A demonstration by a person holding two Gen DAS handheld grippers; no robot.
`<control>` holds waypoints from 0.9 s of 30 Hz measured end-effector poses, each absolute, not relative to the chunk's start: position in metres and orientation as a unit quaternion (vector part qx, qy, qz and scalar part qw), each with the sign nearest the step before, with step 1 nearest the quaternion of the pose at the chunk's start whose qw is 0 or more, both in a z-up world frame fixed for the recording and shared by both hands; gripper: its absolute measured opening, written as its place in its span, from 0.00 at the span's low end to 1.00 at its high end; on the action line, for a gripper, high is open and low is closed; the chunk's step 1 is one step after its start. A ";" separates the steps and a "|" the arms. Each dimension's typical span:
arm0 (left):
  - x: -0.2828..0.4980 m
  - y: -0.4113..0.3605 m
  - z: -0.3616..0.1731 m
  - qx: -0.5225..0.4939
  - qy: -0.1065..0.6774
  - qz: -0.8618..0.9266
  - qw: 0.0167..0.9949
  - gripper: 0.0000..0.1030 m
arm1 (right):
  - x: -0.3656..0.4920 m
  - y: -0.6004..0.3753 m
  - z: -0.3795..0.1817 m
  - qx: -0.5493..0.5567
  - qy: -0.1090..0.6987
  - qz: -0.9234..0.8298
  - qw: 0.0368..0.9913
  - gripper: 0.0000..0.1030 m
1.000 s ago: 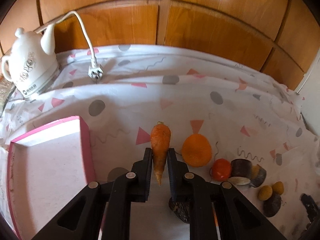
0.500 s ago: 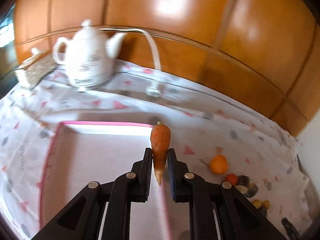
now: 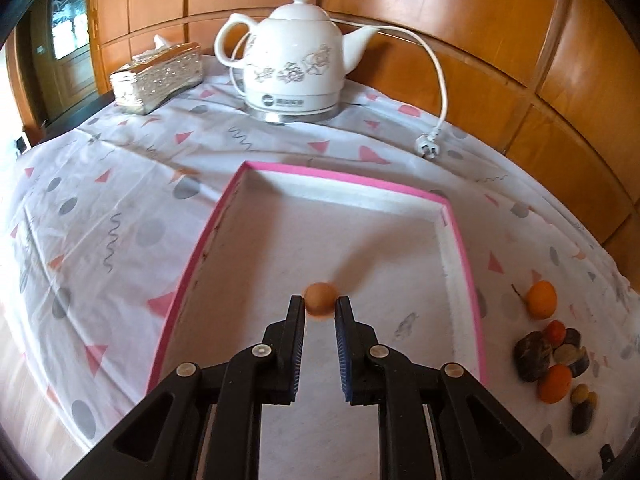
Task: Organize fruits
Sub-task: 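Carry the carrot with the left tool into the tray and release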
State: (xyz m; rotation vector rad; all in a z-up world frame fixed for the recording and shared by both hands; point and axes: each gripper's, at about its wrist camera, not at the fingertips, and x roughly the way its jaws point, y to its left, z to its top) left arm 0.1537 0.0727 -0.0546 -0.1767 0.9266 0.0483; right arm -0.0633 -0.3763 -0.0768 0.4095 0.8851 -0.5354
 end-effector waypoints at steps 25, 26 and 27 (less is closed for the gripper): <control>0.076 0.087 -0.036 -0.089 0.414 0.022 0.906 0.56 | -0.050 -0.344 -0.077 0.163 0.437 -0.191 0.864 0.80; 0.072 0.088 -0.036 -0.092 0.415 0.023 0.905 0.56 | -0.049 -0.343 -0.077 0.162 0.438 -0.188 0.864 0.78; 0.069 0.090 -0.036 -0.095 0.416 0.024 0.904 0.57 | -0.048 -0.342 -0.077 0.161 0.438 -0.186 0.865 0.76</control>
